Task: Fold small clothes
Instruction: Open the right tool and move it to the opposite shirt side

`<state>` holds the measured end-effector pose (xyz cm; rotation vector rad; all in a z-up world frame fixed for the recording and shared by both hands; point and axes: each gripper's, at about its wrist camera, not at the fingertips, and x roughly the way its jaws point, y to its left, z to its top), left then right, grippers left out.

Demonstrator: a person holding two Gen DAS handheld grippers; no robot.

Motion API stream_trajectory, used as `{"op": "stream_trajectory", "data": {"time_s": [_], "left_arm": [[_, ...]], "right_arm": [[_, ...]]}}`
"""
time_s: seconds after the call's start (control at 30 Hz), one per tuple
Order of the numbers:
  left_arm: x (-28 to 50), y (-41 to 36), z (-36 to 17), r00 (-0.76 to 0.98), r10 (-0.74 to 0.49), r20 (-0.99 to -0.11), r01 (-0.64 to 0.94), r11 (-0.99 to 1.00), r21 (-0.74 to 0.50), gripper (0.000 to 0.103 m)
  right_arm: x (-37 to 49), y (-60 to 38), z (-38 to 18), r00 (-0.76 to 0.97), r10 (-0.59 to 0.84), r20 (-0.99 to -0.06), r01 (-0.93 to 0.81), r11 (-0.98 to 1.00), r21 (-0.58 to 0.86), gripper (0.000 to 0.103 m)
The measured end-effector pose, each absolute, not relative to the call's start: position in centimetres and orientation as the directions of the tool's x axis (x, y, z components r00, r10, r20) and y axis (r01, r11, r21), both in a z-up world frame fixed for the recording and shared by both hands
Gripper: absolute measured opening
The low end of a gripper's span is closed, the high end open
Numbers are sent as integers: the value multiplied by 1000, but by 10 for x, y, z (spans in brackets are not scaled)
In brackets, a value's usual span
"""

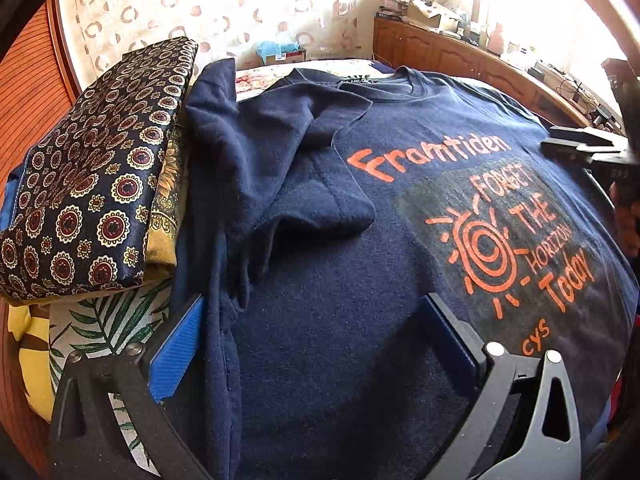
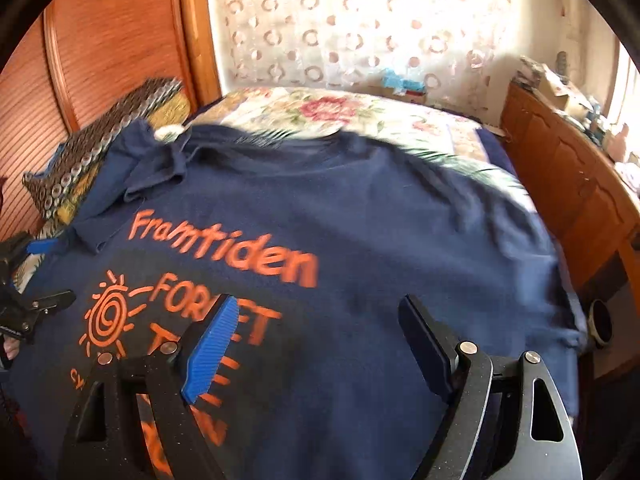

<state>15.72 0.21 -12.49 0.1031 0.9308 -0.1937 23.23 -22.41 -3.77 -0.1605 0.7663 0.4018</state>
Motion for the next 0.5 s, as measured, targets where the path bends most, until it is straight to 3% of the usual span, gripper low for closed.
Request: {"op": "stream_trajectory", "data": {"time_s": [0.27, 0.5], "left_arm": [[157, 2, -125, 582, -121, -804, 210, 978, 4, 103], [157, 2, -125, 582, -121, -804, 209, 978, 4, 103]], "right_arm": [[244, -331, -30, 719, 137, -681, -223, 974, -39, 84], [272, -399, -56, 680, 56, -731, -97, 995, -15, 80]]}}
